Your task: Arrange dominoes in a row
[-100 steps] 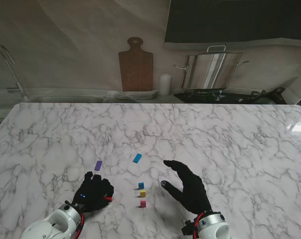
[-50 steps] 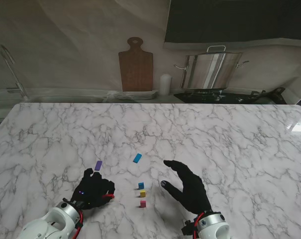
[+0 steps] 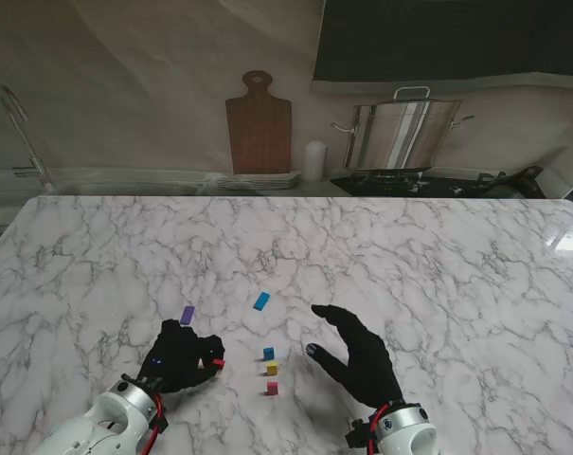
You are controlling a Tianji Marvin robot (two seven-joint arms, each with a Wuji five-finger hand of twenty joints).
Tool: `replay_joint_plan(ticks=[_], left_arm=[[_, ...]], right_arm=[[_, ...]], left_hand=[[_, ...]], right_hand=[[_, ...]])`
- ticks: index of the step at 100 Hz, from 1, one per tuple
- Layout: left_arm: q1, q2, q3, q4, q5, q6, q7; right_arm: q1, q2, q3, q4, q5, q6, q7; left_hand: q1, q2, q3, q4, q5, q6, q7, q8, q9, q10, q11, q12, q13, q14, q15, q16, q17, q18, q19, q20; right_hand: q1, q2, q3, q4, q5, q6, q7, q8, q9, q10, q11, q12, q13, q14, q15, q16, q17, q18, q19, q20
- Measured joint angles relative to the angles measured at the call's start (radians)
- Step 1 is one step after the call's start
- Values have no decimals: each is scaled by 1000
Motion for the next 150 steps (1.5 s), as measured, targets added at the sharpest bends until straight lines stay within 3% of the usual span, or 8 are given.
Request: replay_joint_plan(ticks=[21,29,37,51,75,107,126,150], left_arm=[[-13,-5,18,0,-18,20,2],[-22,-7,30,2,-37,38,5],[-31,-8,38,3,-41,49,5],[-61,-9,60,13,-42,69,2],[-145,-12,122,61,-86,124,8],[-251,-19,197,120,-132,167,0],[-297,-25,242,148,-168,195,4],[-356,-36,302,205,-222,215,13]], right_arm=[[1,0,0,1,1,0,0],[1,0,0,1,2,0,0],[1,0,0,1,2,0,0],[2,0,0,2,3,0,0],[2,0,0,2,4,-1,0],[4,0,0,3,6,0,5],[6,0,0,3,6,0,8],[6,0,0,4,7,0,8]], left_hand=[[0,0,18,0,0,22,0,1,18,13,-20,-52,-15,0,-46,-35,2,0,19,0],[1,0,18,0,-1,23,0,-1,-70,24,41,62,-82,0,-36,-23,-15,0,19,-1],[4,0,13,0,-1,23,0,-2,-161,40,183,199,-137,0,5,24,-16,1,4,-4],[4,0,8,0,-1,23,1,-2,-180,44,240,227,-140,1,22,38,-16,1,-7,-4],[5,0,8,0,-1,23,1,-2,-120,37,139,150,-134,2,22,38,-16,1,-8,-4],[6,0,8,0,-1,26,13,-17,-5,36,3,-14,-32,-12,27,6,-1,1,48,4],[6,-1,51,-3,-23,72,52,-41,20,41,-24,-60,14,-13,14,-23,24,1,94,4],[6,-1,53,-3,-34,74,67,-41,20,42,-25,-64,13,-14,12,-23,24,1,102,4]], right_hand=[[0,0,0,0,0,0,0,0,0,0,0,0,0,0,0,0,0,0,0,0],[0,0,0,0,0,0,0,0,0,0,0,0,0,0,0,0,0,0,0,0],[0,0,0,0,0,0,0,0,0,0,0,0,0,0,0,0,0,0,0,0],[0,0,0,0,0,0,0,0,0,0,0,0,0,0,0,0,0,0,0,0],[0,0,0,0,0,0,0,0,0,0,0,0,0,0,0,0,0,0,0,0],[0,0,0,0,0,0,0,0,0,0,0,0,0,0,0,0,0,0,0,0],[0,0,0,0,0,0,0,0,0,0,0,0,0,0,0,0,0,0,0,0],[0,0,0,0,0,0,0,0,0,0,0,0,0,0,0,0,0,0,0,0]])
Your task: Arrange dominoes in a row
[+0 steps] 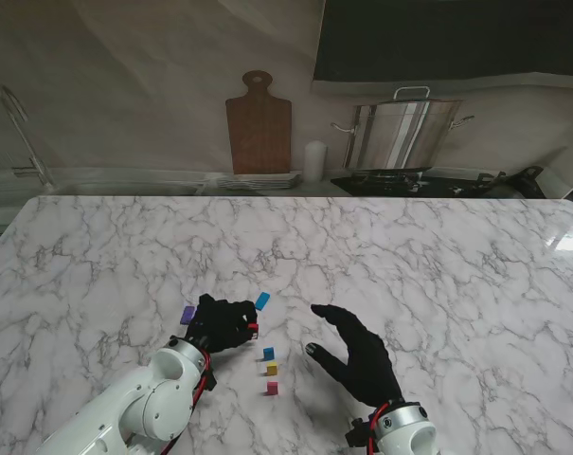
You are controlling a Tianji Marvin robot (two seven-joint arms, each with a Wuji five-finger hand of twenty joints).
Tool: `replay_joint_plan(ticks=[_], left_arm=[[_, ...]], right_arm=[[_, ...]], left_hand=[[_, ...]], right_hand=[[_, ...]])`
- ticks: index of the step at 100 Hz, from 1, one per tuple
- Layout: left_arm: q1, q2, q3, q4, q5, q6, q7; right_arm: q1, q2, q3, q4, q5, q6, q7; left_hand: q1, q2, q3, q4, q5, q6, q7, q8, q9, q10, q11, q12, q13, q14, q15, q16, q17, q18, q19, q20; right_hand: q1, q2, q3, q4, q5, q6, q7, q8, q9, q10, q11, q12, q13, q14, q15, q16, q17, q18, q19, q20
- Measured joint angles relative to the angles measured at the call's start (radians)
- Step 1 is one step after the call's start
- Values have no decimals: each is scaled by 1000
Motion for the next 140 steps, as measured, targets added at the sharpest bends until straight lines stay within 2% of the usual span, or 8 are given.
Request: replay_joint_plan(ticks=[35,50,102,140], left_arm=[[-48,-24,60,77,-50,9,78],[-60,-31,73,90,-63,16,79],[-106,-46,129,139,-96,41,96],[-112,-48,144,147,-96,41,91]], right_arm=[[1,0,1,1,3,1,1],[1,0,1,1,3,1,1],[0,-1,7,1,8,1,-1],[0,-1,9,0,9,1,-1]], left_hand=[[0,0,0,0,-7,0,12,-22,-1,0,0,0,-1,-10,1,0,0,0,10,0],[0,3,-5,0,-16,0,32,-48,-1,-4,-5,0,-1,-11,3,0,0,-1,17,0],[9,15,-23,0,-25,-2,35,-51,-2,-10,-15,0,-2,-15,10,0,0,-2,25,0],[9,15,-24,0,-27,-6,44,-61,-2,-12,-15,0,-13,-15,11,0,-1,-3,26,0]], right_hand=[[0,0,0,0,0,0,0,0,0,0,0,0,0,0,0,0,0,0,0,0],[0,0,0,0,0,0,0,0,0,0,0,0,0,0,0,0,0,0,0,0],[0,0,0,0,0,0,0,0,0,0,0,0,0,0,0,0,0,0,0,0],[0,0,0,0,0,0,0,0,0,0,0,0,0,0,0,0,0,0,0,0]])
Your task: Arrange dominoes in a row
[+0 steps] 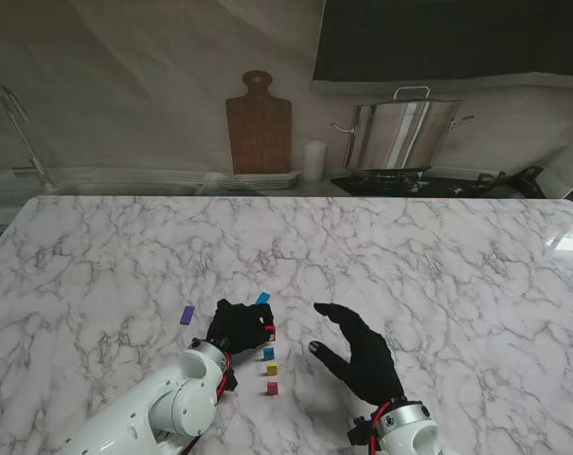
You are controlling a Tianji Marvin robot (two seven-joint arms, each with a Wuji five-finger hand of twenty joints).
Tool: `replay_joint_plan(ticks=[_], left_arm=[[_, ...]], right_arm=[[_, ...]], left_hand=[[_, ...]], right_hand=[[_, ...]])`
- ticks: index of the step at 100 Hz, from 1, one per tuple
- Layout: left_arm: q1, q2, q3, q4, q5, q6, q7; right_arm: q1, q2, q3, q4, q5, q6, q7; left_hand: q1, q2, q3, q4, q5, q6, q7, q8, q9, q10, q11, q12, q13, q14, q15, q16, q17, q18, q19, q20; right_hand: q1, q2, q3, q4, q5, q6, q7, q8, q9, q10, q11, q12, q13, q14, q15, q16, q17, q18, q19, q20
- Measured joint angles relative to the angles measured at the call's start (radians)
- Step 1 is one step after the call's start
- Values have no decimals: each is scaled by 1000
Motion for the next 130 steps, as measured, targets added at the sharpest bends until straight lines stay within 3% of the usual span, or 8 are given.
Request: replay_joint_plan(ticks=[130], left_arm=[[36,10,-31,-26,24,2,-19]], right_arm=[[0,0,-2,0,-2,0,0]], left_hand=[[0,0,0,0,-1,-4,0,0,-11,-4,6,17,-15,3,0,1,-15,0,0,-2]], right_hand=[[0,0,0,0,0,0,0,0,0,0,0,0,0,0,0,0,0,0,0,0]])
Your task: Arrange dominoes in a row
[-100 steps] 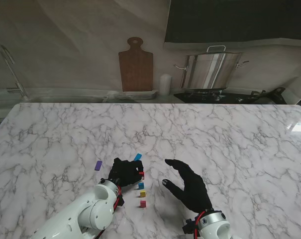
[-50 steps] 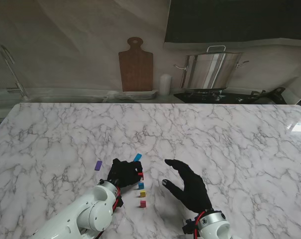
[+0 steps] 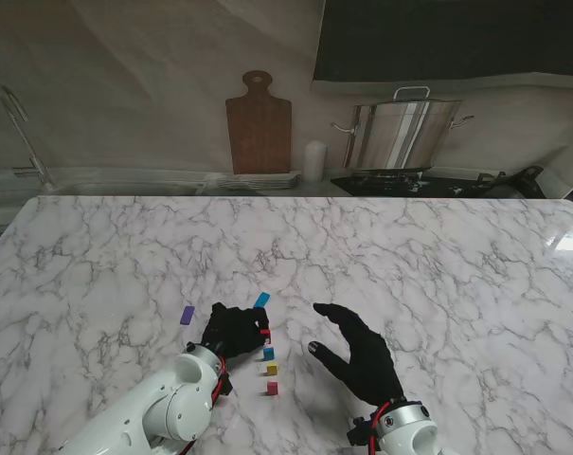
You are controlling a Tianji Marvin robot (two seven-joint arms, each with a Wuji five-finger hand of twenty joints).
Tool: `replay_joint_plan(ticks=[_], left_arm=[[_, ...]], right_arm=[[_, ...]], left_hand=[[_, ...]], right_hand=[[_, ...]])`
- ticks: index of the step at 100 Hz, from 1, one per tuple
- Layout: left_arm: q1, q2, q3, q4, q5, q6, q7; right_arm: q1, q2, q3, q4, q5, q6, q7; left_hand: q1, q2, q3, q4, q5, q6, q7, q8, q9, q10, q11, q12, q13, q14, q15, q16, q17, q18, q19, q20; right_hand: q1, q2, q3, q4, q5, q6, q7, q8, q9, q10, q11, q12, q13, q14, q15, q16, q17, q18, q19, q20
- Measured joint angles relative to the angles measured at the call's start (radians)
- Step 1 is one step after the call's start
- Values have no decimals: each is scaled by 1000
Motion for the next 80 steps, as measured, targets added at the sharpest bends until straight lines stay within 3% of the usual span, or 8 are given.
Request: replay_joint_plan(ticks=[80], left_arm=[[6,9,-4,-21,-1,7,-42]], right_arm=[[0,0,0,0,1,0,2]], left_hand=[[0,13,10,0,0,11,-120,41,-94,-5,38,-8,-61,35,-46,0,-24,0,-12,0]], right_hand=[[0,0,0,0,0,0,0,0,0,0,0,0,0,0,0,0,0,0,0,0]])
